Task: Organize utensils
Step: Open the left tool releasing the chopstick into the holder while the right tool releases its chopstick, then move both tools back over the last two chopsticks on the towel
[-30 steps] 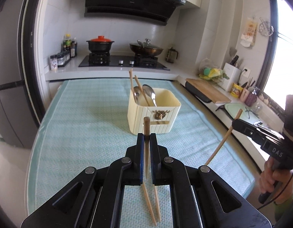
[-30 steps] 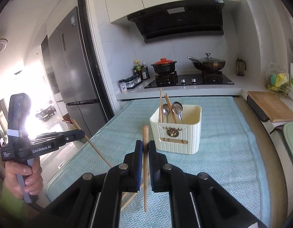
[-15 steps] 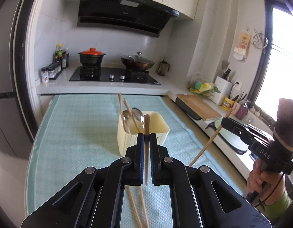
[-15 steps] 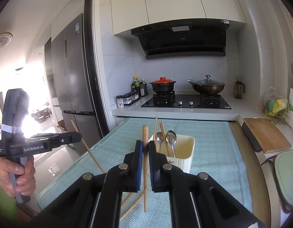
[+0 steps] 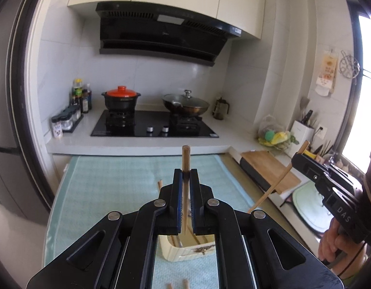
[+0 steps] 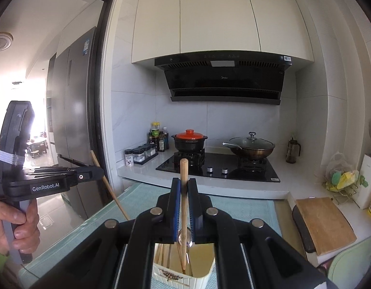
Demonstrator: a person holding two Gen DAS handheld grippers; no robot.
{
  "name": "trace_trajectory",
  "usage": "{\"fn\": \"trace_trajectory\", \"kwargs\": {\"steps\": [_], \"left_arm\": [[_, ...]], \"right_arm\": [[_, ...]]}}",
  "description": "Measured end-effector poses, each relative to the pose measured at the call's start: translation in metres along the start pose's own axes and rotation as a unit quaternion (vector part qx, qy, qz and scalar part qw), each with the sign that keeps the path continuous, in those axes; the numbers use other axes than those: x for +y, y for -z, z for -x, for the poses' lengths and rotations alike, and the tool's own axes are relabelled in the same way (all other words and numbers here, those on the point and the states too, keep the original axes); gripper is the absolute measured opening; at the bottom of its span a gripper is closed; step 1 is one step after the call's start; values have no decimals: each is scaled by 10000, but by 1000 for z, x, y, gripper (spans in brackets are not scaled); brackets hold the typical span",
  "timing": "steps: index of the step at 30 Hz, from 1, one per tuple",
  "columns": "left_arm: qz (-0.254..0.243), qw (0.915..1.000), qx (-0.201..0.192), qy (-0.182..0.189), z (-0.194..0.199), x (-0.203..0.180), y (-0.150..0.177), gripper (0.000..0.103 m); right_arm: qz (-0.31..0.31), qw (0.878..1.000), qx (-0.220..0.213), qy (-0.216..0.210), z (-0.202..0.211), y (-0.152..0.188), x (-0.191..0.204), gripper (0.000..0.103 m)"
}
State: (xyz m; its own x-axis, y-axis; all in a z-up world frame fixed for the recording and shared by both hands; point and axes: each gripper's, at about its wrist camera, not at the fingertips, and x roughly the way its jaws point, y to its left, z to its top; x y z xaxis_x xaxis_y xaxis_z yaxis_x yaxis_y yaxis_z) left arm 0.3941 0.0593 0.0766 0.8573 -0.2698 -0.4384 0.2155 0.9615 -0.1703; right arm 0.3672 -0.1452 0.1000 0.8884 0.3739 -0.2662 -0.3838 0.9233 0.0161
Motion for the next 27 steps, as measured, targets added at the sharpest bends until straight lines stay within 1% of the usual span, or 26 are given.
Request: {"fn": "trace_trajectory", "kwargs": {"steps": [2,4,6,9,12,16,18,19,20,21,22,23,24,27], "left_arm": [[30,9997,243,-31,-26,4,3,4],[59,9984,558,-30,-51,7,8,4],[109,9963,847,-40,-74,11,15,4],[91,9931,1163,-109,-100,13,26,4],[68,9901,1390,-151,-120,13,34,4],[12,9872,1576,-226,-136,11,41,5],[29,9868,1597,-276,-139,10,39,14],[40,9869,1585,-305,-137,10,38,29],[49,9877,1525,-353,-133,10,37,43],[43,9888,1438,-389,-127,11,35,49],[17,9901,1344,-398,-118,11,34,54],[-12,9910,1271,-409,-111,12,32,56],[-28,9916,1217,-435,-101,13,30,56],[-50,9930,1076,-491,-71,14,28,61]], "right_arm": [[3,9999,159,53,-22,6,-5,6],[-25,9991,424,85,-46,16,-12,6],[-79,9970,760,114,-70,28,-21,6],[-266,9908,1319,113,-105,48,-37,6],[-364,9845,1710,141,-132,65,-50,6],[-420,9783,2025,136,-157,80,-57,7],[-486,9767,2083,171,-166,83,-59,7],[-505,9765,2084,212,-167,83,-60,8],[-530,9770,2052,241,-166,82,-60,14],[-568,9779,1993,262,-163,80,-61,19],[-612,9793,1908,272,-158,76,-62,35],[-643,9813,1788,292,-150,73,-63,50],[-637,9836,1656,338,-141,69,-63,53],[-585,9871,1440,377,-113,57,-61,53]]}}
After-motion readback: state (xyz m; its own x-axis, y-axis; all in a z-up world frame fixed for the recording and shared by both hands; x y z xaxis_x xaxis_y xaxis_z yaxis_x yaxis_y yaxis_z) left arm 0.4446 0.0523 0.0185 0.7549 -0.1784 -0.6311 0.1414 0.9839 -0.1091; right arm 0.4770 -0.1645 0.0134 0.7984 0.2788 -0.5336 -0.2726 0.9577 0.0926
